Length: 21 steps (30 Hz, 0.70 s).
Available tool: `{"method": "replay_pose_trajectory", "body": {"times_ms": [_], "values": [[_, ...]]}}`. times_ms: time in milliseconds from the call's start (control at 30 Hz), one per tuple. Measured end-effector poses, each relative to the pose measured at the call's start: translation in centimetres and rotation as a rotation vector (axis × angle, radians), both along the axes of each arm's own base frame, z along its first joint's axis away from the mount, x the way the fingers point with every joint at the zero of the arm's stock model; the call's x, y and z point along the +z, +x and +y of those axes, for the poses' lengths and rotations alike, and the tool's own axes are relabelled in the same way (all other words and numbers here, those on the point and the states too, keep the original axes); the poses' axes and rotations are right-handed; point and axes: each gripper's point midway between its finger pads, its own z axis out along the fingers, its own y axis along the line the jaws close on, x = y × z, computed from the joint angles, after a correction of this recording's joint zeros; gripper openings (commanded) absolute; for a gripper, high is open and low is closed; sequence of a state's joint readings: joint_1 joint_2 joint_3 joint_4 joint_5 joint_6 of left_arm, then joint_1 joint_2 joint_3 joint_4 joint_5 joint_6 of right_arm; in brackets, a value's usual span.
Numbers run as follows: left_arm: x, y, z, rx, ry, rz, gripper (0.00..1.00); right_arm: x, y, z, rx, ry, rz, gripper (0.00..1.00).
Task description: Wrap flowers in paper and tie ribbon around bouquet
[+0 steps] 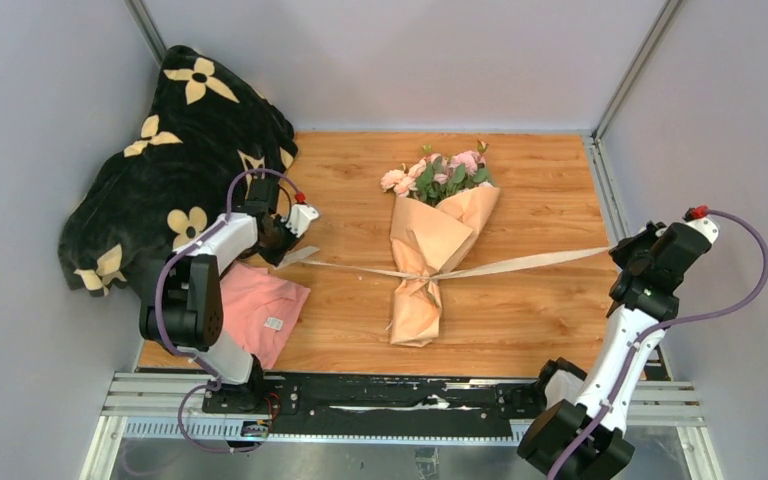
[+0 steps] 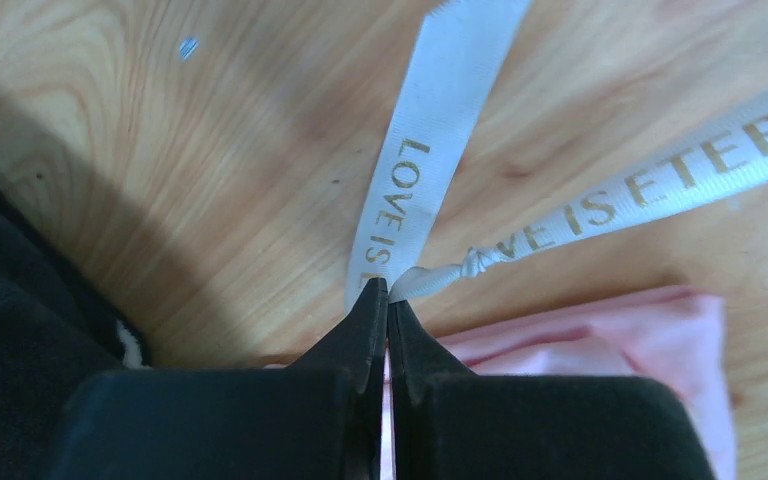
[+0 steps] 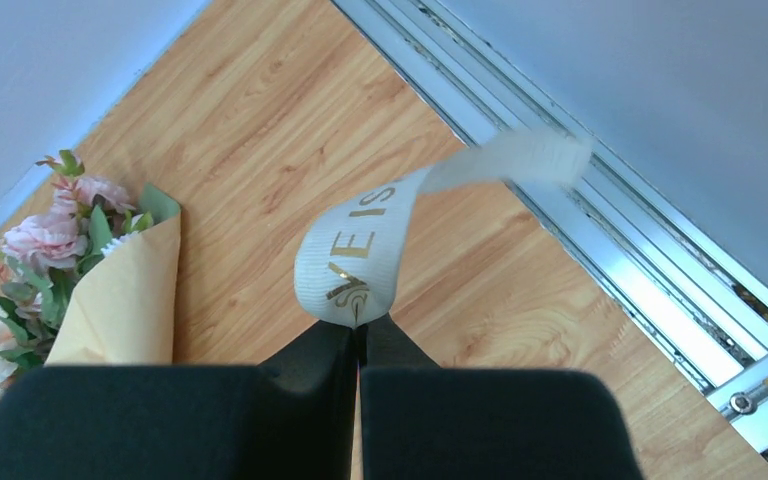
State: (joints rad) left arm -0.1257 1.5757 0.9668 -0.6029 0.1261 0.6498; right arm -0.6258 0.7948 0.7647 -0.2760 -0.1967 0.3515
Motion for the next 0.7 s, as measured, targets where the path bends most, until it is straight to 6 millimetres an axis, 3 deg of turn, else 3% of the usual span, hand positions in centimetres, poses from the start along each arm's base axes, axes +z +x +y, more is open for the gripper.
{"method": "replay_pose_trajectory", "body": {"times_ms": [100,233,300,600,633,700], "values": [[-0.9,0.4,2.3,0.062,0.002,0.013,0.00,-1.8,-0.4,-1.1,-0.038,0.028,0.038,0.00],[-1.9,0.3,3.0,0.075,-0.009,0.041,0.00,-6.3,-1.9,-2.8,-0.121,0.146,0.106,0.00],[-2.1,0.3,3.4,0.084,-0.017,0.040,0.00,-7.6,-2.6,-3.4,-0.155,0.199,0.120,0.00],[-2.2,0.2,4.2,0.107,-0.057,0.035,0.00,-7.7,-1.7,-1.9,-0.080,0.232,0.115,0.00],[-2.1,-0.1,3.9,0.100,-0.067,0.044,0.00,-7.6,-1.1,-1.3,-0.052,0.206,0.134,0.00],[-1.7,-0.9,3.0,0.081,-0.074,0.067,0.00,-6.7,1.1,2.3,0.093,0.123,0.173,0.00]]}}
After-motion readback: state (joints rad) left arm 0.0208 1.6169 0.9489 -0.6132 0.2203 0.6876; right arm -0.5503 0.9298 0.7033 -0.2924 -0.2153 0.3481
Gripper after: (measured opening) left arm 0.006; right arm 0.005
